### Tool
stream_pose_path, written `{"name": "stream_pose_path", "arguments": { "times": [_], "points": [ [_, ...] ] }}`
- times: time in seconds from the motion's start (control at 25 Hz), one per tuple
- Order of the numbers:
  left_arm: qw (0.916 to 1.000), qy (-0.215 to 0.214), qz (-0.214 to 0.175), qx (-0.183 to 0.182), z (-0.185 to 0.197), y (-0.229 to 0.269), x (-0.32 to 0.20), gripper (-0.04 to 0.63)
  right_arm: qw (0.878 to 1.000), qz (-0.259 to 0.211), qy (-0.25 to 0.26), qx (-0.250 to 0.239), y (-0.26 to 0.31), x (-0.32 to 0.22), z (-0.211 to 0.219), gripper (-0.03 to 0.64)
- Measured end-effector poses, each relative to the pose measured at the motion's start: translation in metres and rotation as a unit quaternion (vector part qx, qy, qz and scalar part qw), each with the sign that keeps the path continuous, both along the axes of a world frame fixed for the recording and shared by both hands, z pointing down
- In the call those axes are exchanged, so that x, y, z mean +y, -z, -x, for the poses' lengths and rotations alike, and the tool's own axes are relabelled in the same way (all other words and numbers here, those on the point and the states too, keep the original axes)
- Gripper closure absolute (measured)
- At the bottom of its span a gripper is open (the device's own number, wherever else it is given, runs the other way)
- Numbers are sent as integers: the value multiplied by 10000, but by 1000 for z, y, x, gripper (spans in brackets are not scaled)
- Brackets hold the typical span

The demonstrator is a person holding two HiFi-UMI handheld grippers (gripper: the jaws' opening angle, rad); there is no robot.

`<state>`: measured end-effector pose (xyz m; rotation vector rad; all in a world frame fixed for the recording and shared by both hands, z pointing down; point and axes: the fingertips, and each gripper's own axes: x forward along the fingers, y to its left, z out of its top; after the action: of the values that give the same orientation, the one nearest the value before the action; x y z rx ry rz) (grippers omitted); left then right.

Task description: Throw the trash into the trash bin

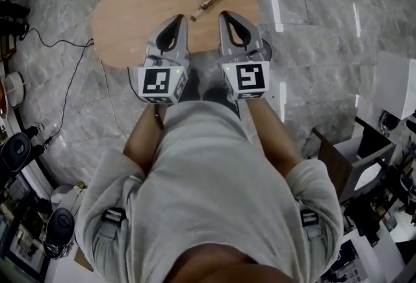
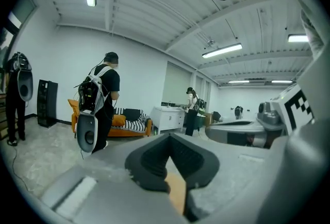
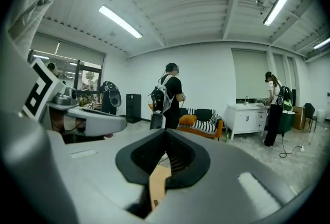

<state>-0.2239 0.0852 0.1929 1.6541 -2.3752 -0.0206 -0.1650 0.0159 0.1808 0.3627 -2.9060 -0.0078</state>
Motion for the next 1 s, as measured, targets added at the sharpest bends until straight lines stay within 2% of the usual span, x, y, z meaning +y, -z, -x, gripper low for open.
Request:
{"name": "stream_pose_path", "arguments": {
  "times": [0.12, 0.24, 0.48, 0.72, 1.0],
  "points": [
    [9999, -105, 58, 95, 25, -16, 1, 577, 9996, 66, -40, 288, -28, 2, 25, 609],
    [9989, -218, 177, 378, 46, -48, 4, 577, 9981, 147, -106, 589, -58, 5, 44, 609],
    [9950, -580, 388, 719, 74, -95, -3, 577, 9957, 174, -342, 841, -88, -2, 73, 609],
    [9908, -935, 370, 907, 77, -154, -20, 577, 9895, 600, -589, 1175, -153, -16, 73, 609],
    [9874, -791, 814, 1102, 81, -247, -43, 577, 9812, 1012, -660, 1505, -259, -42, 66, 609]
  ]
}}
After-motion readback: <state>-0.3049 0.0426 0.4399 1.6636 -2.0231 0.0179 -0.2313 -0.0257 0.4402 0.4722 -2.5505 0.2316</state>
